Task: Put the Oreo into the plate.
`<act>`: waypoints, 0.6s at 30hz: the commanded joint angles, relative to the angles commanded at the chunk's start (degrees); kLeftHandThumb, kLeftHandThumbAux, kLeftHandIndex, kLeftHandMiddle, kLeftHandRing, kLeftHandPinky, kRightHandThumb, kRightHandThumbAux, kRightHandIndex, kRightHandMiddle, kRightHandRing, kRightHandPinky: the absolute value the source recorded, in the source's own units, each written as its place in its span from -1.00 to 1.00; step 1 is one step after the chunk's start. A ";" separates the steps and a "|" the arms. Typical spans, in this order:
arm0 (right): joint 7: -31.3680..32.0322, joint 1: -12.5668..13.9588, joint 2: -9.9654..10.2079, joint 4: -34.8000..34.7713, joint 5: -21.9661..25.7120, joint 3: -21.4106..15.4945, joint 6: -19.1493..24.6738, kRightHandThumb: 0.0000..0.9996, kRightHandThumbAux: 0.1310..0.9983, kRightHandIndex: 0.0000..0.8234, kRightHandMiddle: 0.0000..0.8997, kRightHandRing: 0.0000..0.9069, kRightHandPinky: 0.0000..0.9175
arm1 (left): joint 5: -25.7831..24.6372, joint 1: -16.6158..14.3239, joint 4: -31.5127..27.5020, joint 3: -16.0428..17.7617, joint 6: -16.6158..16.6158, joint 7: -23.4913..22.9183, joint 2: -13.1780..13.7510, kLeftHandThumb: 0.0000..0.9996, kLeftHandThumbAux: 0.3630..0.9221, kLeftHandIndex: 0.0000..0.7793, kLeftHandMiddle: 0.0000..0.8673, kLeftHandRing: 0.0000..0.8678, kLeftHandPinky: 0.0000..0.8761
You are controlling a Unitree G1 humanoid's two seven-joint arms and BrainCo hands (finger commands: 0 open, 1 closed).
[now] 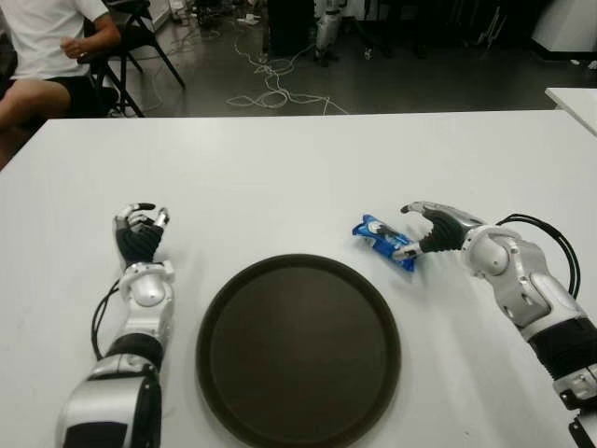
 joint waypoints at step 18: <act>-2.54 2.20 1.56 -1.40 -1.17 0.76 -0.24 -1.00 0.00 -1.00 -1.00 -1.00 -1.00 | 0.19 -0.37 0.32 -0.12 0.70 0.23 -0.12 0.40 0.27 0.12 0.74 0.78 0.80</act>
